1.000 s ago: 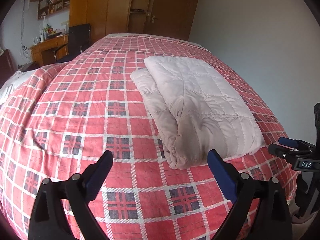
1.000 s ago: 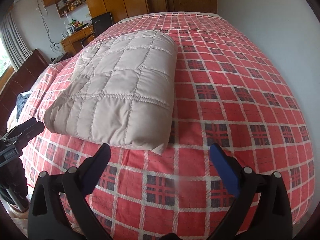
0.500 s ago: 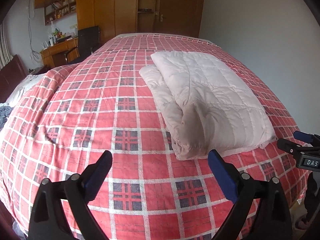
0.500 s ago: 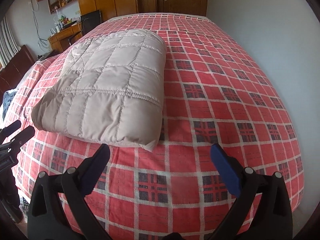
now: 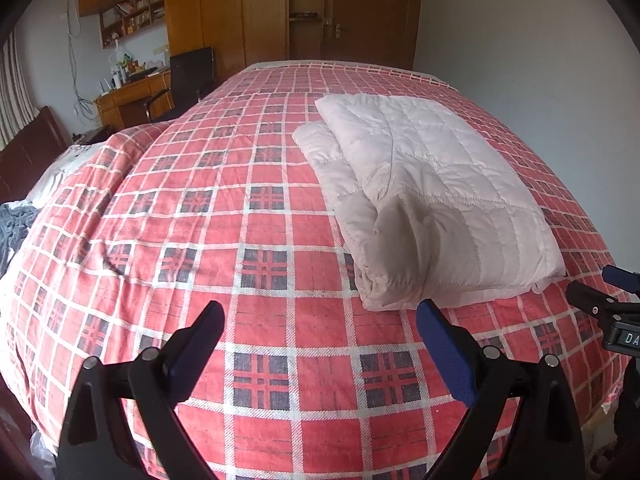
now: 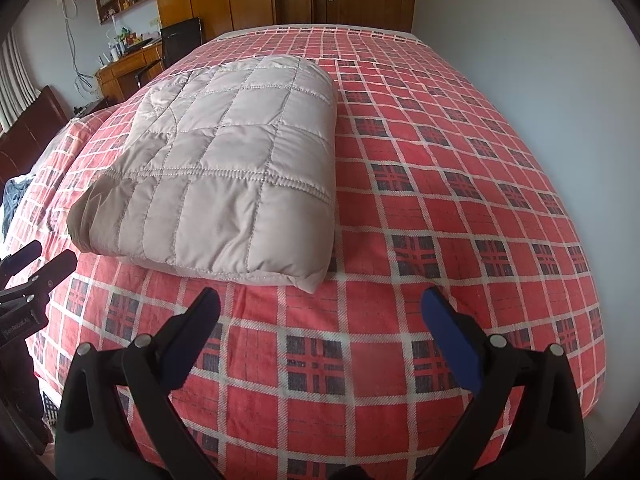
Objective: Fold large clothes
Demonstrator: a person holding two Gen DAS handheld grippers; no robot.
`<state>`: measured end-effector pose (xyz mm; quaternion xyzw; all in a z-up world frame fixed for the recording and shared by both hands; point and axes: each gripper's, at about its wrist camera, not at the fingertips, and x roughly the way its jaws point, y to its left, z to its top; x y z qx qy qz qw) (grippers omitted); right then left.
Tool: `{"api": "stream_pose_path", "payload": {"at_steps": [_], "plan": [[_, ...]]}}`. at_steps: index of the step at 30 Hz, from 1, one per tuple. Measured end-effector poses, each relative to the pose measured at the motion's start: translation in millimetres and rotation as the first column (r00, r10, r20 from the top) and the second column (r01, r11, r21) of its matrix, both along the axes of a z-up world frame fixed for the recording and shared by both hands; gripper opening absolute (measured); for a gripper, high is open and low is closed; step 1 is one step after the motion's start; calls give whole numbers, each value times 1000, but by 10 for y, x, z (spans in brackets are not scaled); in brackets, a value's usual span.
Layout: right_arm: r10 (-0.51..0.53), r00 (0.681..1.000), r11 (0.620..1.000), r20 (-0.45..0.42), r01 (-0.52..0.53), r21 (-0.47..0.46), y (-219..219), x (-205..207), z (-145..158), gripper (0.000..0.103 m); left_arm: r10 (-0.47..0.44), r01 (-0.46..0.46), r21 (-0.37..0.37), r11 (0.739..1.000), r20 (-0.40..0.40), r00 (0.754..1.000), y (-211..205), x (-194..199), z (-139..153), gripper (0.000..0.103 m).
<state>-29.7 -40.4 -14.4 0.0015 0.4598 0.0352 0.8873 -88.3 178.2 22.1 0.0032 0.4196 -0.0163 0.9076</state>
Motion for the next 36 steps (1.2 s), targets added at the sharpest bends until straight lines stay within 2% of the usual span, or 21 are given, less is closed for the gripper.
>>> {"api": "stream_pose_path", "payload": {"at_steps": [28,33,36], "plan": [[-2,1000,1000,-8,3,21,-7,50,-45,100,-1,2,26,1000,-1,1000,-34,-18,-25,97],[-3,1000,998,-23,4,60,-42,74,-71,100,-4,4,27,1000,-5,1000,-43,-18,-30,97],[-18,999,999,-28,19,43,-58,95,-100,100,-5,5,28,1000,-5,1000,-53,-19,-34,97]]}}
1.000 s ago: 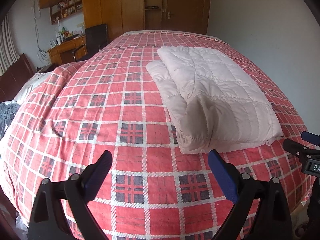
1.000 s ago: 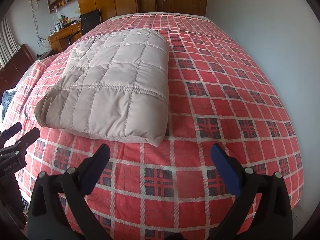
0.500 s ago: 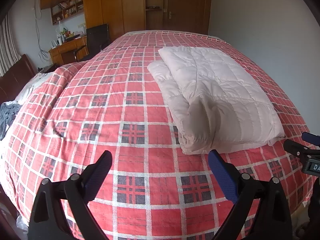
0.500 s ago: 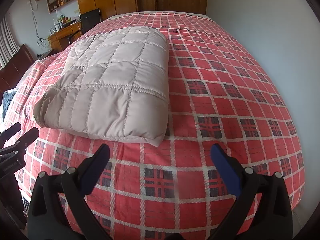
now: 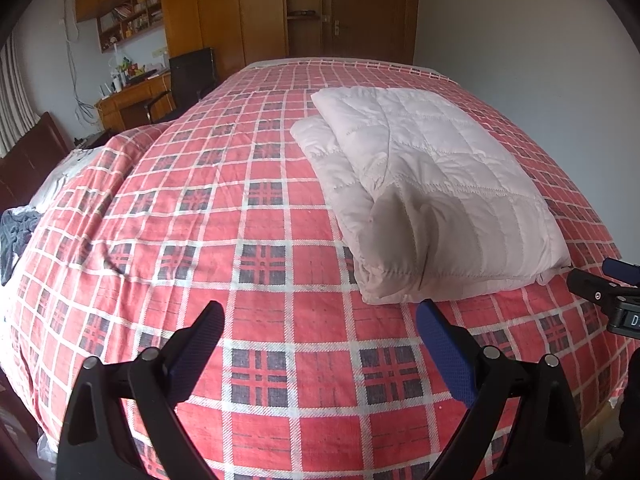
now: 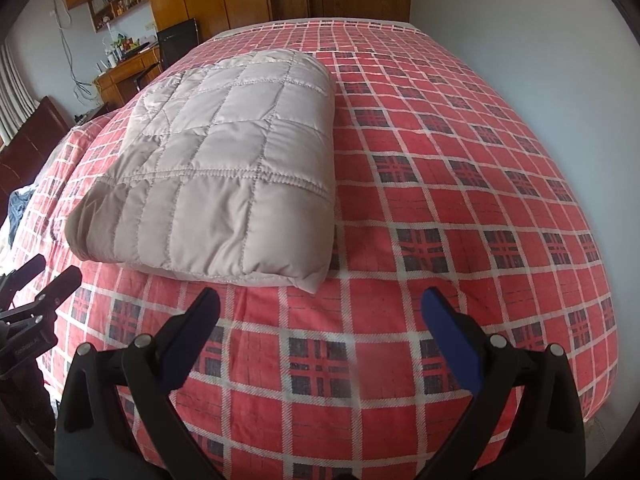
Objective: Fold large clothes
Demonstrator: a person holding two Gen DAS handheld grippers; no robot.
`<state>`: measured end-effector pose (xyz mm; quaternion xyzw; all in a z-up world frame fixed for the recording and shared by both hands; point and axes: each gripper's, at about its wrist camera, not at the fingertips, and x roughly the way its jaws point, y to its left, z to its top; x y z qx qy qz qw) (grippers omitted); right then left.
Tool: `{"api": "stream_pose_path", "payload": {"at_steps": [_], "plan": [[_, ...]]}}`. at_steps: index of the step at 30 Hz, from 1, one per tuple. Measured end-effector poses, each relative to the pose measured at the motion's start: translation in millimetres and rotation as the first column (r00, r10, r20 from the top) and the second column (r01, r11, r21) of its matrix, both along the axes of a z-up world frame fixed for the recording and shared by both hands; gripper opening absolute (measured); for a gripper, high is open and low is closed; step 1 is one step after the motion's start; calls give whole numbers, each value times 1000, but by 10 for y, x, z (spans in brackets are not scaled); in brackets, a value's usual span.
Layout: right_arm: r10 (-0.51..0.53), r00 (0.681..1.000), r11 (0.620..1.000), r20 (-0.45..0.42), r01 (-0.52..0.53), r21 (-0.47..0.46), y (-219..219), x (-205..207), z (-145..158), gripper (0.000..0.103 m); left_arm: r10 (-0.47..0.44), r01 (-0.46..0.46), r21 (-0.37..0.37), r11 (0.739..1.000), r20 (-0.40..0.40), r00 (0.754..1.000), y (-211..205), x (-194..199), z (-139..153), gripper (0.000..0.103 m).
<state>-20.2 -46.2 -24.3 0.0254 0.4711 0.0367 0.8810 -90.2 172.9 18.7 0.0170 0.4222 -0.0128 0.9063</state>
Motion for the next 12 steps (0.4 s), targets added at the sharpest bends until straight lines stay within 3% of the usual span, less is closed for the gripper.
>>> {"api": "stream_pose_path", "payload": {"at_steps": [12], "plan": [[5,1000,999,0,-5,-38,32,2,9,100,0,0,0,1000,1,1000,-2,1,0,97]]}}
